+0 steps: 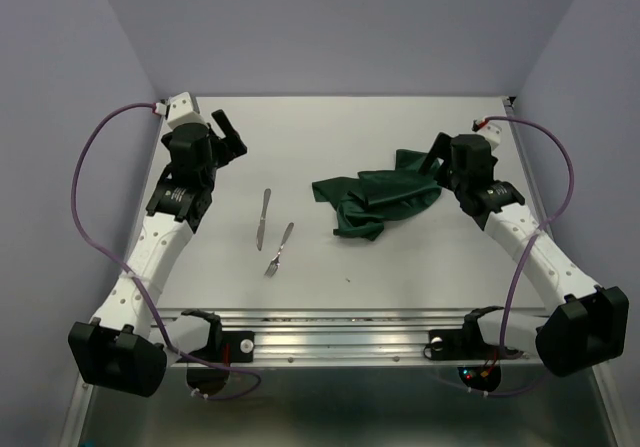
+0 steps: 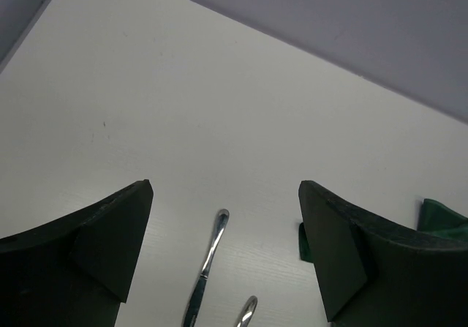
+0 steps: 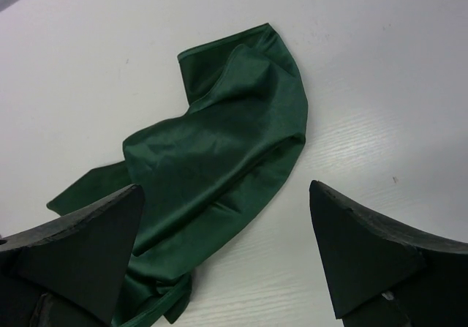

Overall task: Fold the napkin into a case and place the utensils inside
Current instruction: Pick up the crumpled napkin from the center of the board.

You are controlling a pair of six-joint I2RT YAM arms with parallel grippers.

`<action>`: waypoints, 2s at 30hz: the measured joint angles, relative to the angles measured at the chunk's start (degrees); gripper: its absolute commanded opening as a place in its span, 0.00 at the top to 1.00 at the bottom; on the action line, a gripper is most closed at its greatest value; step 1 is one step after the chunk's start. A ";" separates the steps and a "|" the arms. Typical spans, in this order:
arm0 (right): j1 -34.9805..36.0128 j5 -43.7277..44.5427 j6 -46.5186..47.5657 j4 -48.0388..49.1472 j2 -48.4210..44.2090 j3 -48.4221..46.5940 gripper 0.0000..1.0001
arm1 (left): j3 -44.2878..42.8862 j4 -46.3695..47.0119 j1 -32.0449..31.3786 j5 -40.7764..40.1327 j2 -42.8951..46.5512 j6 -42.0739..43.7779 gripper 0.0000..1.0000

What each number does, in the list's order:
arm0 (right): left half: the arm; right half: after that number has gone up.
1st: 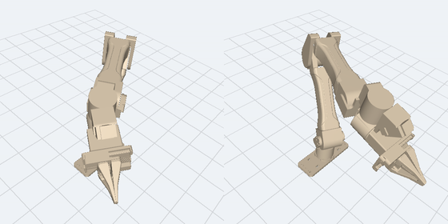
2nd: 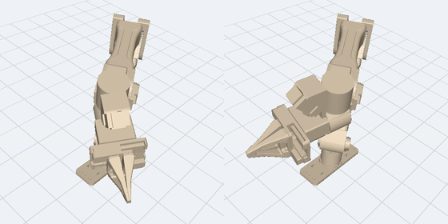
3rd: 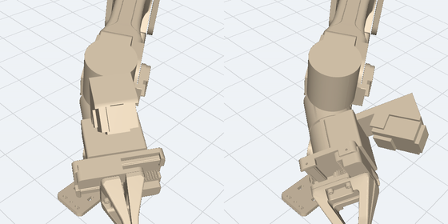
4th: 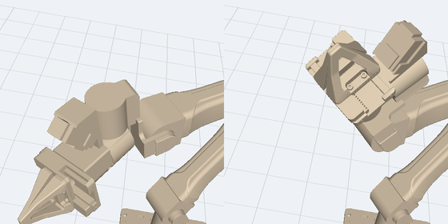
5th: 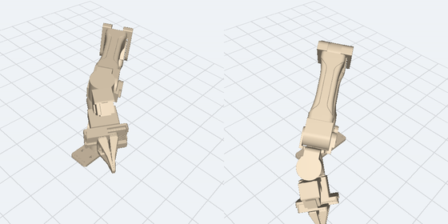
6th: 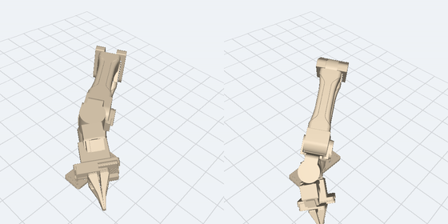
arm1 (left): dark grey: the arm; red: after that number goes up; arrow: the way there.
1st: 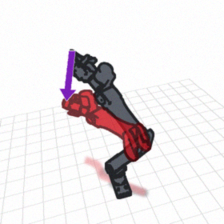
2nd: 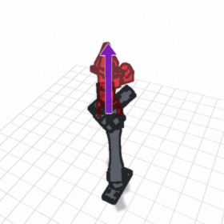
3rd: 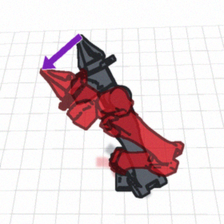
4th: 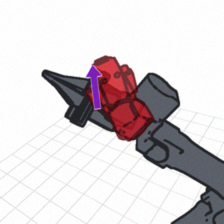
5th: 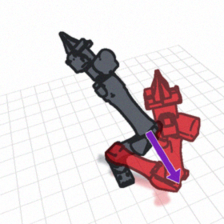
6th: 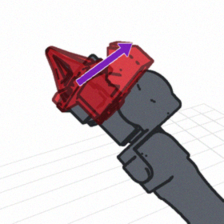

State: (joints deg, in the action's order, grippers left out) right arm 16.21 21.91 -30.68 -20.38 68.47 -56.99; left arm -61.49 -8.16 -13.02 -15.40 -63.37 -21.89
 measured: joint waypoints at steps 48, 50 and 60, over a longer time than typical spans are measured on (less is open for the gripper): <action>0.00 -7.06 0.92 -3.43 -4.04 5.42 0.00 | -23.52 -2.86 -16.33 14.25 -52.43 -9.31 0.30; 0.00 -7.76 1.14 -3.63 -4.09 5.42 0.00 | -25.53 -3.87 -16.70 13.40 -54.53 -9.27 0.31; 0.00 -11.87 1.57 -3.85 -5.22 5.40 0.00 | -26.40 -7.04 -18.56 11.89 -57.22 -9.53 0.30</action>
State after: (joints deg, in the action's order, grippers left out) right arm 16.21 10.04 -29.10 -24.23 63.24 -51.59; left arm -87.90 -15.20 -31.57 -3.51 -120.60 -31.42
